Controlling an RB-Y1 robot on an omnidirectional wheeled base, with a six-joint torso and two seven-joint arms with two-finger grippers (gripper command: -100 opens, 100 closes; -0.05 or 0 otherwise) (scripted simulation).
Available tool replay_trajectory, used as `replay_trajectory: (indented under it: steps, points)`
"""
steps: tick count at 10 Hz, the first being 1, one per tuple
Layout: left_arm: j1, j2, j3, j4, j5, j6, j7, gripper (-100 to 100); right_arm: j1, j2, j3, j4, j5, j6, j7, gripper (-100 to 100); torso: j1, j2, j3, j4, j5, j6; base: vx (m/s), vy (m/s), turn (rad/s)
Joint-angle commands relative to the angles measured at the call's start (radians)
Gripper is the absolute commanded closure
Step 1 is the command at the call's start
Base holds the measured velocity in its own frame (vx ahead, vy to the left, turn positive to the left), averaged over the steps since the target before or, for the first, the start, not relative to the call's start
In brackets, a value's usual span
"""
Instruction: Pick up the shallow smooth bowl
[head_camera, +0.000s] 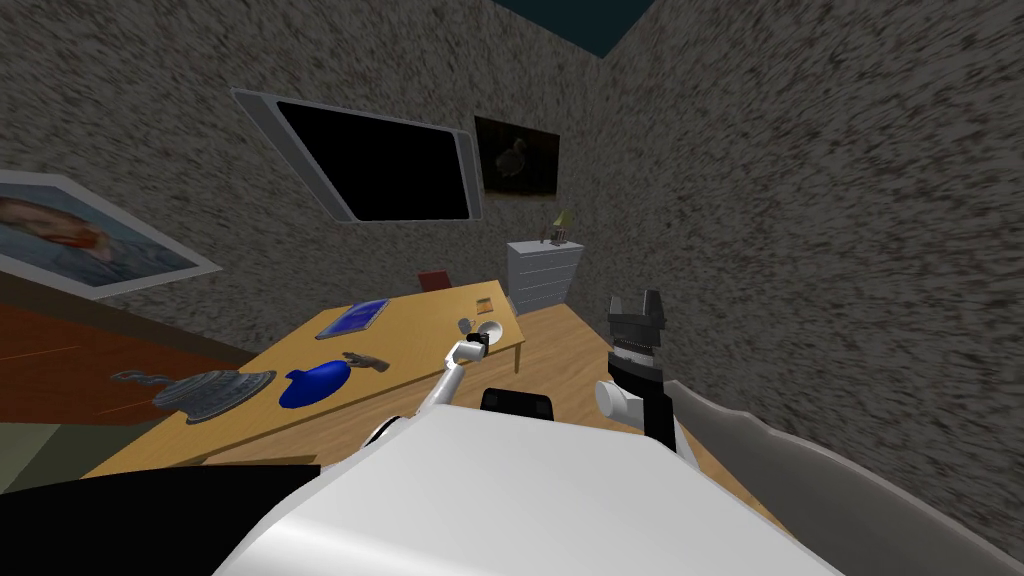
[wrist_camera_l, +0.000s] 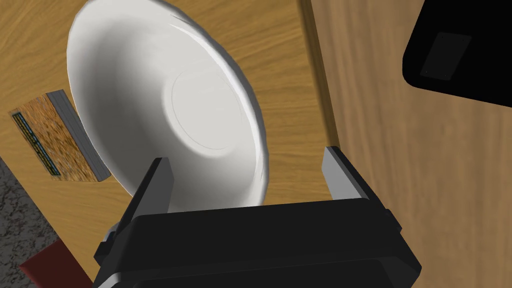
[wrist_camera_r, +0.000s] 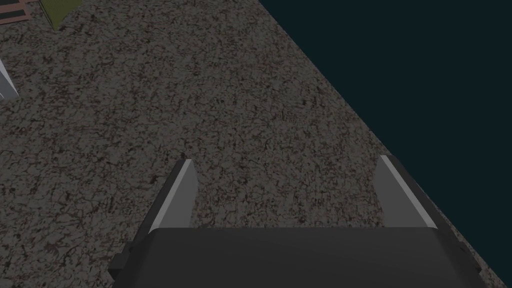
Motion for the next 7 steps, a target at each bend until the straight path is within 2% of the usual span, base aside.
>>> replay_trajectory:
  steps: [1, 6, 7]
  points:
    - [-0.019, 0.002, 0.011, 0.038, 0.002, -0.02, 0.001, -100, 0.0, 0.0, 0.0, 0.0, 0.0, 0.0, 0.0, 0, 0.0, 0.0, 0.0, 0.0, 0.0, 0.0, -0.022, 0.002, -0.057]
    - [-0.077, 0.006, 0.045, 0.154, 0.007, -0.077, 0.005, -100, 0.0, 0.0, 0.0, 0.0, 0.0, 0.0, 0.0, 0, 0.0, 0.0, 0.0, 0.0, 0.0, 0.0, -0.019, 0.001, -0.059]
    - [-0.068, 0.005, 0.04, 0.135, 0.006, -0.067, 0.004, -100, 0.0, 0.0, 0.0, 0.0, 0.0, 0.0, 0.0, 0, 0.0, 0.0, 0.0, 0.0, 0.0, 0.0, -0.008, 0.001, -0.013]
